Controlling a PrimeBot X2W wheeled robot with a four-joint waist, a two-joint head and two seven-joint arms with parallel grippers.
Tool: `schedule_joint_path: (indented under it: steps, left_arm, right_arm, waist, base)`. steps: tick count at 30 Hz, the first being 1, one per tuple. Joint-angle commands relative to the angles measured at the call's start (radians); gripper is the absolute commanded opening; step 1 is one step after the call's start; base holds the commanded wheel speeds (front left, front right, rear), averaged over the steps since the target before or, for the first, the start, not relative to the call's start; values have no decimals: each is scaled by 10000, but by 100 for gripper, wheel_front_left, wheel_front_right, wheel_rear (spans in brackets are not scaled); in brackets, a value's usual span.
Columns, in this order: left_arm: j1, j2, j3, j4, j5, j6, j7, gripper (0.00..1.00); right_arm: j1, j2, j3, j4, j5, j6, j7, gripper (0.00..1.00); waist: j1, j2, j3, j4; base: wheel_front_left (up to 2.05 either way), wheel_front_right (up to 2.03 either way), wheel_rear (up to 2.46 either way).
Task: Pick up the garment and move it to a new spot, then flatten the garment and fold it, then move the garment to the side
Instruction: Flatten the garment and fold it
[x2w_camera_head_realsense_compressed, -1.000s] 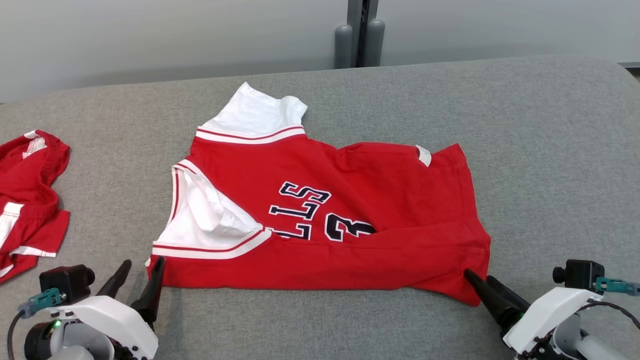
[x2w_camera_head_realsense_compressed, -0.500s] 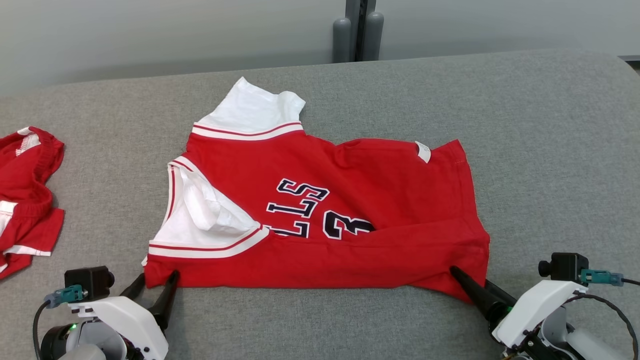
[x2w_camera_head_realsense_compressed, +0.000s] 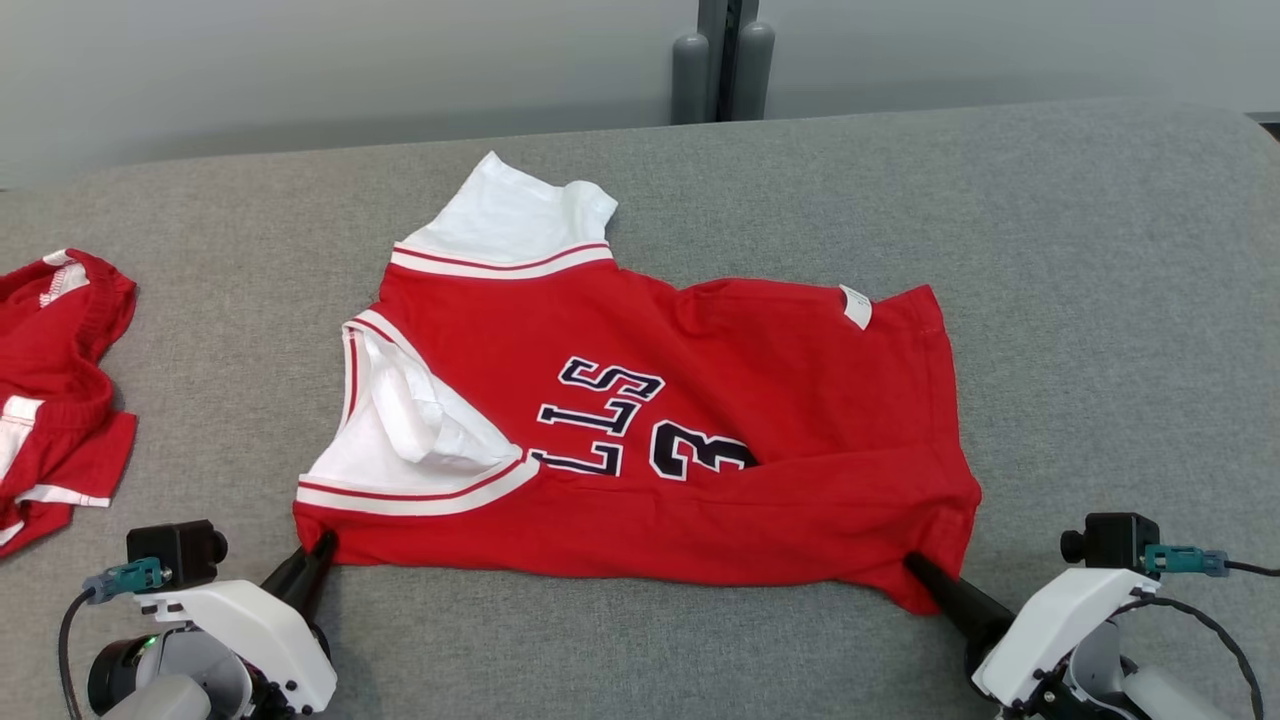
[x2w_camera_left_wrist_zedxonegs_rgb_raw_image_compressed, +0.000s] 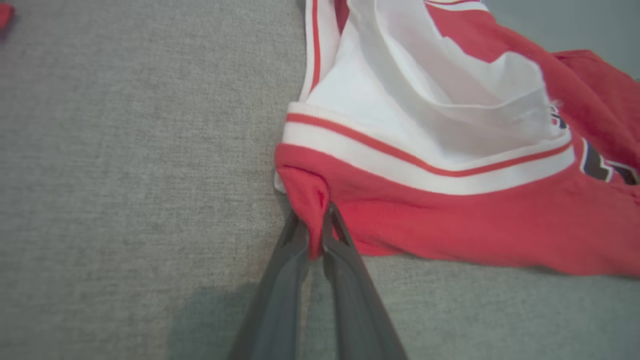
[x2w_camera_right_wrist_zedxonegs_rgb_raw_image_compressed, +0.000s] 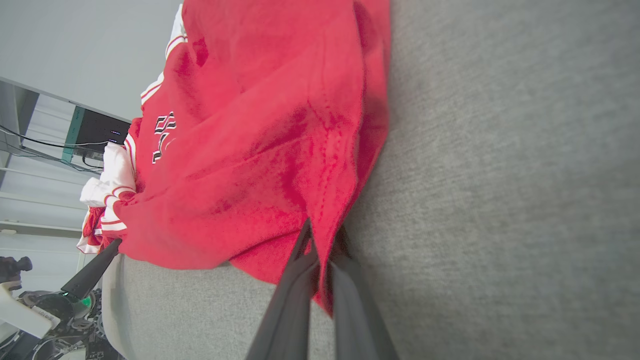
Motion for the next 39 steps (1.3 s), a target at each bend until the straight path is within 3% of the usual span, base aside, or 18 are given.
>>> schedule_joint_path:
  steps: [1,10,27,33,39]
  left_arm:
    - [-14,67,40,-13,-73,-32,12,0]
    - [648,532,184,-1370,-334,445,39,0]
    - [2656,1648,95,-4591,-804,2022,70,0]
    - [3214,1855,27,-5267,-920,2472,115,0]
    - [3435,1850,-46,-5672,-1122,2525,235,0]
  right_arm:
    - [92,-53,-1,-26,-68,1,65,0]
    - [321,-728,-398,-713,-83,2,637,0]
    - [1757,-2327,-1342,-2166,-310,2,2278,0]
    - [2332,-2549,-1916,-2468,-474,2,2709,0]
    - [2862,-2333,-2477,-2660,-642,2,3217,0]
  waist:
    - [0,0,-27,27]
    - [0,0,-307,330]
    - [0,0,-951,1006]
    - [0,0,-1044,1132]
    - [0,0,-992,1231]
  base:
    - [0,0,0]
    - [0,0,0]
    - [0,0,0]
    - [0,0,0]
    - [0,0,0]
